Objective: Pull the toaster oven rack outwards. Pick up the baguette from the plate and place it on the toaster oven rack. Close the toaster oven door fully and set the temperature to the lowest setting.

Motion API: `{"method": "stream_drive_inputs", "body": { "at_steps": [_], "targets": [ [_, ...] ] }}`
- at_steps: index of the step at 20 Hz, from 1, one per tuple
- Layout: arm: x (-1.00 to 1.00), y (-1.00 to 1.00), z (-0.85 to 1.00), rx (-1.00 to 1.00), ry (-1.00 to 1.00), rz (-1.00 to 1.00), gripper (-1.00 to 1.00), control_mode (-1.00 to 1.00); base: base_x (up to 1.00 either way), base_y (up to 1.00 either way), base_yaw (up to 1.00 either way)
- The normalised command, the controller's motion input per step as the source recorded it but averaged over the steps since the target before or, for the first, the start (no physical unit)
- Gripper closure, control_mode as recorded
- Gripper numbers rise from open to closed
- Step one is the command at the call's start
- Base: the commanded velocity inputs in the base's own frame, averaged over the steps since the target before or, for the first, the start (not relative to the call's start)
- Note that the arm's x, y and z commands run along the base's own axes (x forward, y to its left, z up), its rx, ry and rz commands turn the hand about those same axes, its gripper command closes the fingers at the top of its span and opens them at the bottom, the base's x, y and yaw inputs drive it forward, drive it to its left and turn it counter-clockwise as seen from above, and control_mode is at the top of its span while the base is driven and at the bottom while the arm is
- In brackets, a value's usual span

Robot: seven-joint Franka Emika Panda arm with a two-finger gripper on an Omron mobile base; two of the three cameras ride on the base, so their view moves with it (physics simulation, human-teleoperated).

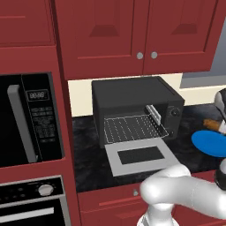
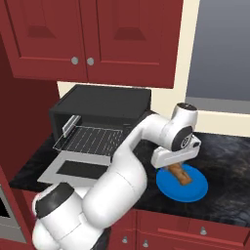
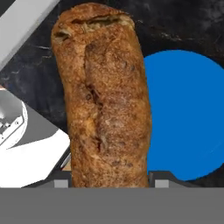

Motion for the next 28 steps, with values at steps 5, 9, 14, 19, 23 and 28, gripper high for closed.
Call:
{"method": "stream_drive_inputs", "body": {
  "at_steps": [5, 9, 14, 19, 23, 28],
  "targets": [
    [-0.74, 0.99, 0.48, 0.00, -0.06, 0.01, 1.00, -1.00, 0.00, 0.00, 0.00],
    [-0.19, 1.00, 0.31, 0.00, -0.05, 0.10, 1.00, -1.00, 0.00, 0.00, 0.00],
    [0.09, 0.99, 0.19, 0.00, -0.07, 0.19, 1.00, -1.00, 0.00, 0.00, 0.00],
    [0.16, 0.94, 0.01, 0.00, -0.08, 0.29, 1.00, -1.00, 0.00, 0.00, 0.00],
    [0.00, 0.95, 0.00, -0.02, -0.23, 0.26, 1.00, -1.00, 0.00, 0.00, 0.00],
    [0.00, 0.66, 0.06, -0.06, -0.29, 0.20, 1.00, -1.00, 0.00, 0.00, 0.00]
  ]
}}
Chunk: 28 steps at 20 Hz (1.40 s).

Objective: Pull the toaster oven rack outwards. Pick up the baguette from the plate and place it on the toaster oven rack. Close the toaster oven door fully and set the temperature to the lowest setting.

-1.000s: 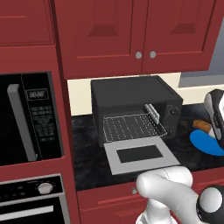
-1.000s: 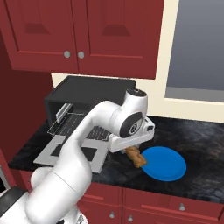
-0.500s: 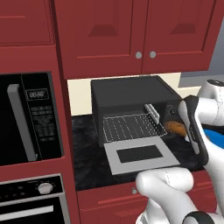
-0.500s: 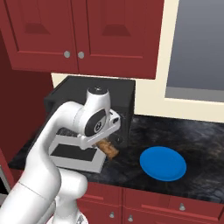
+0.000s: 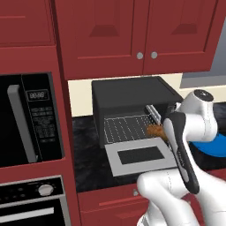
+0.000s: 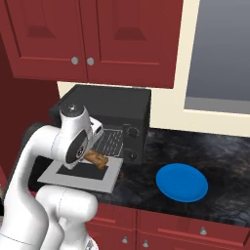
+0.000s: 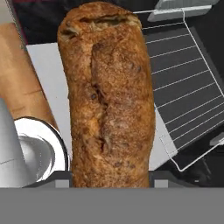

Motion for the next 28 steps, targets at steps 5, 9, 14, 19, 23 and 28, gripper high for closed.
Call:
{"method": "stream_drive_inputs", "body": {
  "at_steps": [5, 9, 14, 19, 23, 28],
  "targets": [
    [0.16, 0.42, 0.12, -0.08, -0.24, 0.17, 1.00, -1.00, 0.00, 0.00, 0.00],
    [0.27, 0.31, 0.25, -0.10, -0.13, 0.11, 1.00, -1.00, 0.00, 0.00, 0.00],
    [0.26, 0.28, 0.06, -0.10, -0.01, 0.03, 1.00, -1.00, 0.00, 0.00, 0.00],
    [0.40, 0.09, 0.00, -0.02, 0.00, 0.02, 1.00, -1.00, 0.00, 0.00, 0.00],
    [0.36, 0.00, -0.08, -0.01, 0.00, 0.02, 1.00, -1.00, 0.00, 0.00, 0.00],
    [0.35, 0.00, -0.24, 0.00, 0.00, 0.03, 1.00, -1.00, 0.00, 0.00, 0.00]
  ]
}}
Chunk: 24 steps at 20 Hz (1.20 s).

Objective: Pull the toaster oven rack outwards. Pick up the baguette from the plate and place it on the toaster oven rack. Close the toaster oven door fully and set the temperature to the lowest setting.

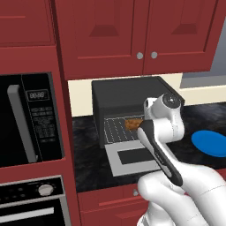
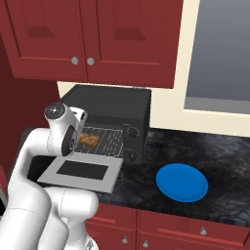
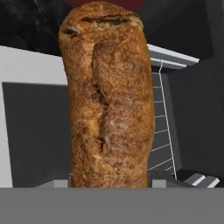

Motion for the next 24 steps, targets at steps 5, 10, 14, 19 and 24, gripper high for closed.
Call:
{"method": "stream_drive_inputs", "body": {
  "at_steps": [5, 10, 14, 19, 24],
  "targets": [
    [0.24, 0.00, -0.16, 0.00, 0.00, 0.04, 1.00, -1.00, 0.00, 0.00, 0.00],
    [0.13, 0.00, -0.18, -0.01, 0.00, 0.02, 1.00, -1.00, 0.00, 0.00, 0.00],
    [0.01, 0.00, -0.15, -0.01, 0.00, 0.01, 1.00, -1.00, 0.00, 0.00, 0.00],
    [0.04, 0.00, -0.23, -0.01, 0.00, 0.00, 1.00, -1.00, 0.00, 0.00, 0.00],
    [0.23, 0.00, -0.18, -0.01, 0.00, 0.00, 1.00, -1.00, 0.00, 0.00, 0.00]
  ]
}}
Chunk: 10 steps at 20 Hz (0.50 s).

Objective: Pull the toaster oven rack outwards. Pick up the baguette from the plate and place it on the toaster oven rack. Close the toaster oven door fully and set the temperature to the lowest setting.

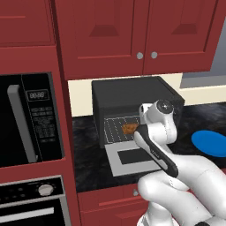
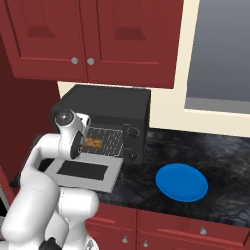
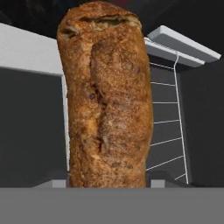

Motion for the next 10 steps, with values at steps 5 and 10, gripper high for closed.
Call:
{"method": "stream_drive_inputs", "body": {
  "at_steps": [5, 10],
  "targets": [
    [0.39, 0.00, -0.18, 0.00, 0.00, 0.01, 1.00, -1.00, 0.00, 0.00, 0.00],
    [0.30, 0.00, -0.13, -0.01, 0.00, 0.00, 1.00, -1.00, 0.00, 0.00, 0.00]
  ]
}}
